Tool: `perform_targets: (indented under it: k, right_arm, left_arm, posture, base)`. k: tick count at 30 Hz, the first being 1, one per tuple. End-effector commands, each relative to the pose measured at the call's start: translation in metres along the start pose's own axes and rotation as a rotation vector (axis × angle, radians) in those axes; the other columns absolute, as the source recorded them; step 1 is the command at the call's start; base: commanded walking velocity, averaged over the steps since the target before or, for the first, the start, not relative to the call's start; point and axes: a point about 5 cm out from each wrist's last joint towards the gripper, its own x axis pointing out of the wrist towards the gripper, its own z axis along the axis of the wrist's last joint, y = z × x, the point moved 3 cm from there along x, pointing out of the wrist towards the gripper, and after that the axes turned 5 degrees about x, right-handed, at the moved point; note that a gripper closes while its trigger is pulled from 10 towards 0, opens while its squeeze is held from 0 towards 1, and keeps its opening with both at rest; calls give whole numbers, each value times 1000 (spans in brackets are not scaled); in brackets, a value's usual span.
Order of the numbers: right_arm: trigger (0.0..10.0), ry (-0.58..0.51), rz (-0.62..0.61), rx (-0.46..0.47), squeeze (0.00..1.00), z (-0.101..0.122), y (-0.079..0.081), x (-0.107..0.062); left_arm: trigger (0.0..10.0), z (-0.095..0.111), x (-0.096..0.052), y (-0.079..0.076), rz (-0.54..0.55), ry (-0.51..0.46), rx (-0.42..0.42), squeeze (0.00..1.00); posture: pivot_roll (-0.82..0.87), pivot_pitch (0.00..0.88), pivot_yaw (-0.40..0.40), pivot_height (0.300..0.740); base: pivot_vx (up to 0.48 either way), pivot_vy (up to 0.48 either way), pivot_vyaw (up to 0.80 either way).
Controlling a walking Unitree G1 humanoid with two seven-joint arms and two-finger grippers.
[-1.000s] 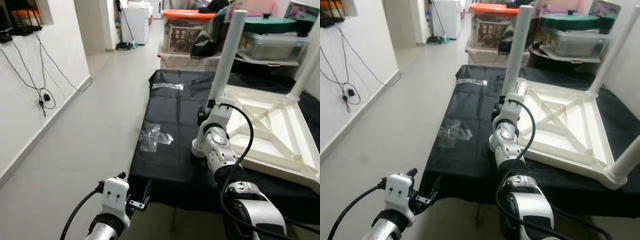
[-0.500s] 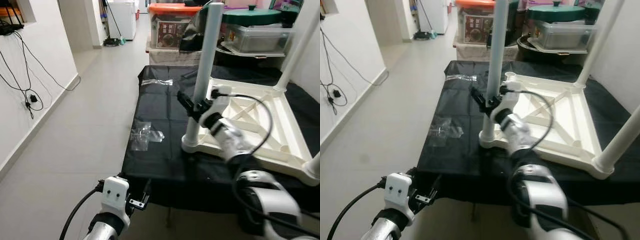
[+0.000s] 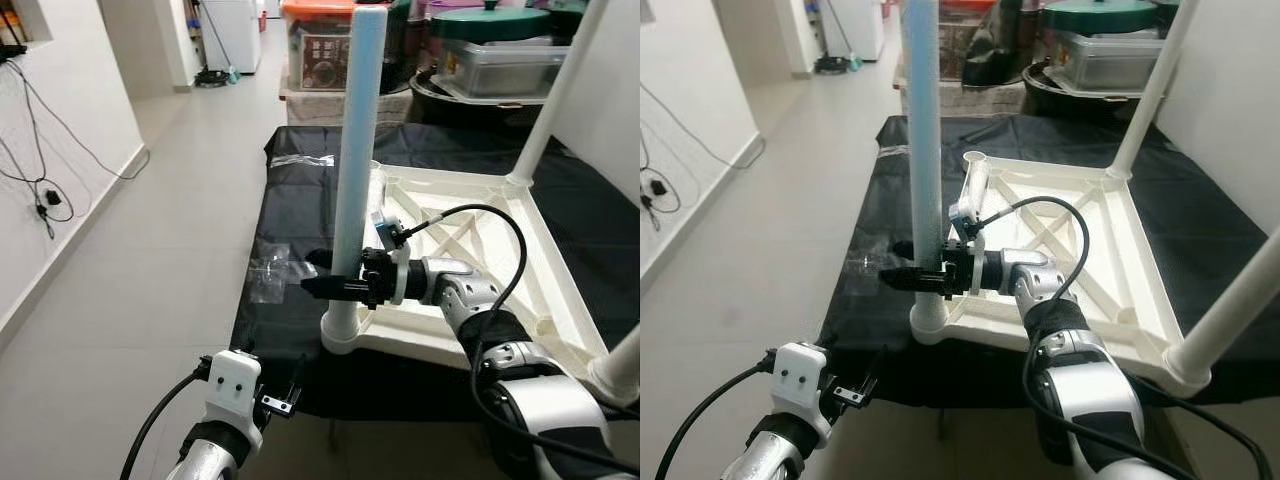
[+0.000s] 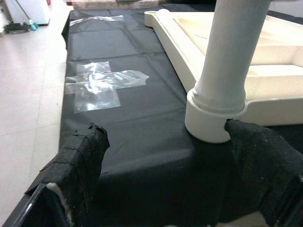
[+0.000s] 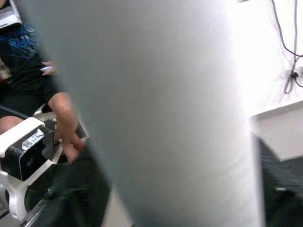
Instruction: Building children table
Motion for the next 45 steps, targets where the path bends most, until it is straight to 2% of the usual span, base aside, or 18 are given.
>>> perform_targets:
  k: [1,8,11,13,15,16,18,19,21,28,29,31,32,34,35,40,41,45]
  right_arm:
    - [0,4,13,-13,0,3,2,8]
    - [0,-128,-266,-50,0,7,-20,6]
    - [0,-268,-799,-76,0,11,-55,-18]
    - [0,-268,-799,-76,0,11,-55,-18]
    - [0,-311,-948,-68,0,11,-62,-29]
    - [0,-333,-1066,-54,0,10,-67,-40]
    - [0,-414,-1537,-80,0,7,-70,-92]
    - [0,-414,-1537,-80,0,7,-70,-92]
    - [0,-450,-1790,-44,0,-5,-64,-119]
    - [0,-436,-1805,57,0,-22,-65,-108]
    - [3176,-452,-1730,56,0,-17,-67,-91]
    - [3176,-452,-1730,56,0,-17,-67,-91]
    - [10000,-457,-1612,63,0,-12,-69,-71]
    - [10000,-477,-1532,56,0,-7,-68,-61]
    - [10000,-485,-1470,54,1000,-4,-66,-52]
    - [10000,-541,-1245,66,949,11,-61,-30]
    - [10000,-535,-1154,67,0,14,-59,-23]
    - [10000,-484,-907,55,0,19,-53,-10]
  left_arm:
    - [10000,-5,-2,-1,-3,22,1,0]
    - [10000,-5,-2,-1,-4,23,-1,0]
    - [10000,-5,-2,-2,-6,25,-1,0]
    - [10000,-5,-2,-2,-6,25,-1,0]
    - [10000,-5,-3,-2,-6,25,-1,0]
    - [10000,-5,-3,-2,-5,25,-1,0]
    - [10000,-5,-3,-3,-6,24,-5,0]
    - [10000,-5,-3,-3,-6,24,-5,0]
    - [10000,-5,-2,-3,-7,23,-6,0]
    - [10000,-6,-2,-3,-8,25,-4,0]
    - [10000,-6,-3,-3,-8,26,-4,0]
    - [10000,-6,-3,-3,-8,26,-4,0]
    - [10000,-6,-3,-3,-8,26,-4,0]
    - [10000,-6,-3,-3,-8,26,-4,0]
    - [10000,-6,-3,-3,-8,26,-4,0]
    - [10000,-7,-2,-3,-8,26,-5,0]
    - [10000,-6,-2,-3,-7,25,-6,0]
    - [10000,-6,-2,-3,-6,23,-6,0]
  posture:
    - [87,0,-26,740]
    - [84,0,-23,740]
    - [81,0,-21,740]
    - [81,0,-21,740]
    - [81,0,-21,740]
    - [66,0,-23,740]
    - [59,0,-19,740]
    - [59,0,-19,740]
    - [59,0,-19,740]
    - [59,0,-16,740]
    - [57,0,-17,740]
    - [57,0,-17,740]
    - [57,0,-17,740]
    - [57,0,-17,740]
    - [55,0,-19,740]
    - [55,0,-19,740]
    - [55,0,-23,740]
    - [55,0,-23,740]
  base:
    - [0,0,0]
    - [0,0,0]
    - [0,0,0]
    - [0,0,0]
    - [0,0,0]
    - [0,0,0]
    - [0,0,0]
    - [0,0,0]
    - [0,0,0]
    - [0,0,0]
    - [0,0,0]
    - [0,0,0]
    - [0,0,0]
    - [0,0,0]
    - [0,0,0]
    - [0,0,0]
    - [0,0,0]
    - [0,0,0]
